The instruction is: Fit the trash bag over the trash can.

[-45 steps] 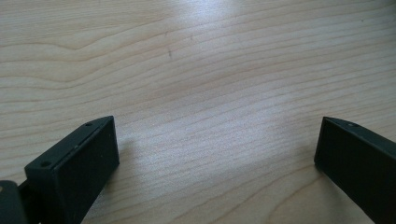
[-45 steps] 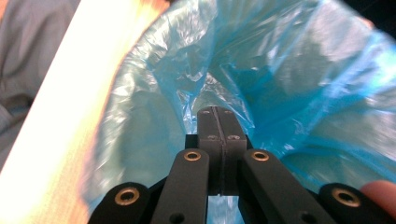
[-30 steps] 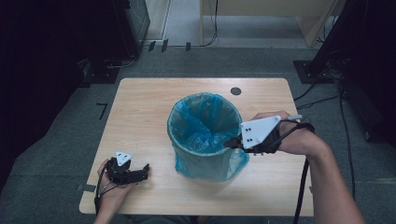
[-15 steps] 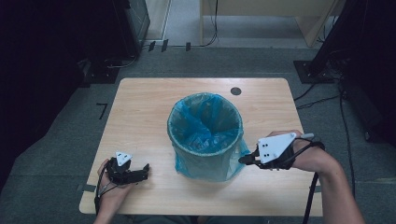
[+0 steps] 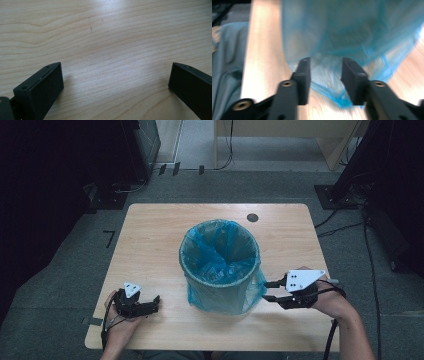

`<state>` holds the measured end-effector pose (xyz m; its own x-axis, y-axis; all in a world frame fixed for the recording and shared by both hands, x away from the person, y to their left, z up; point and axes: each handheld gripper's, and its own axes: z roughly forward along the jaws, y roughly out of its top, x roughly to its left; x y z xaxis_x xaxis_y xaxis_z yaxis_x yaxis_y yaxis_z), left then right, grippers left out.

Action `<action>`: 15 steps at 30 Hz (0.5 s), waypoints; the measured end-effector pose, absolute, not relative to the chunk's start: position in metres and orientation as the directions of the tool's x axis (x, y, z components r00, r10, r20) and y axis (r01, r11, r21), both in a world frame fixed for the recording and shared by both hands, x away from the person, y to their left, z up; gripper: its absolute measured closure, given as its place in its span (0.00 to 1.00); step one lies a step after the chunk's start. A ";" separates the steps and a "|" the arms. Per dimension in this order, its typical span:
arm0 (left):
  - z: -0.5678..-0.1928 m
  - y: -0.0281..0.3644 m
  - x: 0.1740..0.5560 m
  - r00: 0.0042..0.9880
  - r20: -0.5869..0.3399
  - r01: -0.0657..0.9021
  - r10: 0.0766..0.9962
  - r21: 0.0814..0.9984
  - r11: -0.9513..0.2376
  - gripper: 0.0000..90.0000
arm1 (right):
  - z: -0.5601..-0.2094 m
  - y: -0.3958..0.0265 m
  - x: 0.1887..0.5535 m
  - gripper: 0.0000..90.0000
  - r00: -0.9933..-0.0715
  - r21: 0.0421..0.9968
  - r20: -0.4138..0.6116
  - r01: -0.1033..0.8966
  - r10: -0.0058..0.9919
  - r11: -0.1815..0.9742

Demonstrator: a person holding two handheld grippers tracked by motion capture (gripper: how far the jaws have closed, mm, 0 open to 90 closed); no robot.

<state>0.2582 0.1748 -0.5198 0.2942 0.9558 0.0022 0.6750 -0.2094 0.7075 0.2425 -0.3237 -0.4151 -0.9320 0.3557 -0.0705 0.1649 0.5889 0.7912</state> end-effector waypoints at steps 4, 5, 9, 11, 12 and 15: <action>-0.520 0.175 0.258 0.294 0.003 0.675 0.956 0.708 -0.210 0.00 | -0.430 -0.332 0.247 0.42 -0.845 0.795 0.009 0.330 0.534 0.509; -0.520 0.175 0.258 0.294 0.002 0.675 0.956 0.707 -0.210 0.00 | -0.434 -0.334 0.249 0.35 -0.820 0.791 0.017 0.361 0.572 0.494; -0.520 0.175 0.258 0.294 0.002 0.675 0.956 0.707 -0.210 0.00 | -0.447 -0.342 0.254 0.11 -0.722 0.778 0.067 0.471 0.689 0.417; -0.520 0.175 0.258 0.294 0.002 0.675 0.956 0.707 -0.210 0.00 | -0.453 -0.346 0.257 0.00 -0.662 0.780 0.084 0.509 0.744 0.365; -0.520 0.175 0.258 0.294 0.002 0.675 0.956 0.707 -0.210 0.00 | -0.456 -0.348 0.258 0.00 -0.627 0.778 0.095 0.532 0.773 0.335; -0.520 0.175 0.258 0.294 0.002 0.675 0.956 0.707 -0.209 0.00 | -0.465 -0.357 0.262 0.00 -0.494 0.774 0.124 0.591 0.860 0.227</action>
